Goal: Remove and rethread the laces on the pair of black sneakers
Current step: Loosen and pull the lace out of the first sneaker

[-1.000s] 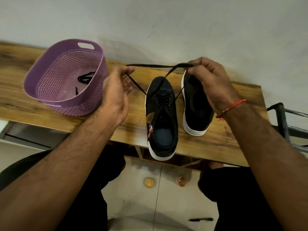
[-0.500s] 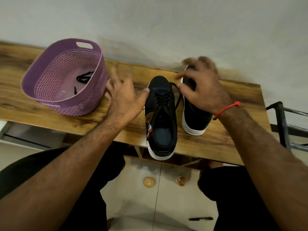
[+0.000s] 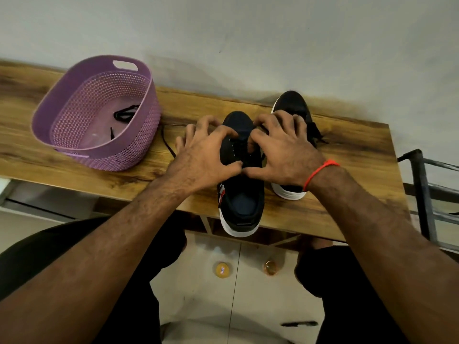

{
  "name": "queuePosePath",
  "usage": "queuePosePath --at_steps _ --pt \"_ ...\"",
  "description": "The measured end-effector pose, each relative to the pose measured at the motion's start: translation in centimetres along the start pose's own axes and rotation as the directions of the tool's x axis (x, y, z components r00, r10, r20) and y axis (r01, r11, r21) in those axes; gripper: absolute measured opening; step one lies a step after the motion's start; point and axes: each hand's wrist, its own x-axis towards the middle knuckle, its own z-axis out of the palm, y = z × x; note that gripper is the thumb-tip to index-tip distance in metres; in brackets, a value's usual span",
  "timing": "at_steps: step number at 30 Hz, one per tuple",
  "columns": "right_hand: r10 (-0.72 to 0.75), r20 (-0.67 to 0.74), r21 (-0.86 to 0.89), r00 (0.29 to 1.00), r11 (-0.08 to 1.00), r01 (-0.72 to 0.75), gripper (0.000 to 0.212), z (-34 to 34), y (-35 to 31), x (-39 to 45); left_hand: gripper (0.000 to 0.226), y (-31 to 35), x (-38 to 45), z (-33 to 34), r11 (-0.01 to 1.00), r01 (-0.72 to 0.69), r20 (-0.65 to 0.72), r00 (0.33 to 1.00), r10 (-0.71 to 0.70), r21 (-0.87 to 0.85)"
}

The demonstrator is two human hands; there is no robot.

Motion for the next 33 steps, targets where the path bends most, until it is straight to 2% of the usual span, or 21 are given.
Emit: queuePosePath --at_steps 2,7,8,11,13,16,18,20,23,26,30,33 --pt "0.023 -0.026 -0.030 0.999 0.999 -0.024 0.052 -0.1 0.0 0.0 0.082 -0.1 0.0 0.0 0.999 -0.003 -0.021 1.000 0.004 0.035" --pt "0.077 -0.033 0.019 0.996 0.997 -0.076 0.041 -0.2 0.2 -0.2 0.112 -0.2 0.1 0.7 0.995 0.046 -0.016 0.999 -0.045 0.089" --pt "0.099 -0.023 0.026 0.995 0.995 -0.098 0.050 -0.2 0.3 -0.2 0.118 -0.3 0.2 0.7 0.993 0.073 -0.008 0.997 -0.072 0.090" --pt "0.186 0.011 0.011 0.982 0.982 -0.186 0.100 0.0 0.7 -0.3 0.133 -0.6 0.5 0.4 0.982 0.167 0.058 0.983 -0.172 0.084" --pt "0.221 0.033 0.004 0.975 0.975 -0.221 0.110 0.2 1.1 -0.4 0.138 -0.9 0.6 -0.1 0.969 0.229 0.102 0.966 -0.239 0.097" --pt "0.225 0.136 0.055 0.965 0.971 -0.235 0.106 0.3 1.5 -0.6 0.139 -1.0 0.5 -0.7 0.947 0.294 0.159 0.936 -0.313 0.132" --pt "0.202 0.168 0.075 0.965 0.973 -0.216 0.104 0.3 1.4 -0.6 0.133 -1.0 0.5 -0.8 0.950 0.282 0.177 0.936 -0.303 0.134" --pt "0.138 0.124 0.112 0.983 0.982 -0.153 0.093 0.2 1.0 -0.4 0.118 -1.0 0.3 -0.6 0.980 0.183 0.157 0.969 -0.193 0.071" --pt "0.030 -0.070 0.123 0.997 0.992 -0.021 0.056 0.1 0.0 -0.5 0.079 -0.5 -0.3 0.2 0.999 -0.015 0.015 1.000 0.015 -0.031" --pt "0.062 -0.147 0.076 0.987 0.996 -0.051 0.032 0.3 -1.0 -0.4 0.049 0.0 -0.6 0.9 0.999 -0.040 -0.080 0.996 0.039 -0.019" --pt "0.097 -0.179 0.042 0.979 0.995 -0.091 0.026 0.1 -1.2 -0.3 0.039 -0.4 -0.3 0.8 1.000 -0.021 -0.078 0.997 0.020 -0.005" --pt "0.060 -0.107 -0.041 0.992 0.997 -0.065 0.046 0.1 -1.3 -0.4 0.034 -0.2 -0.3 0.5 0.996 0.014 -0.019 1.000 -0.015 -0.092"
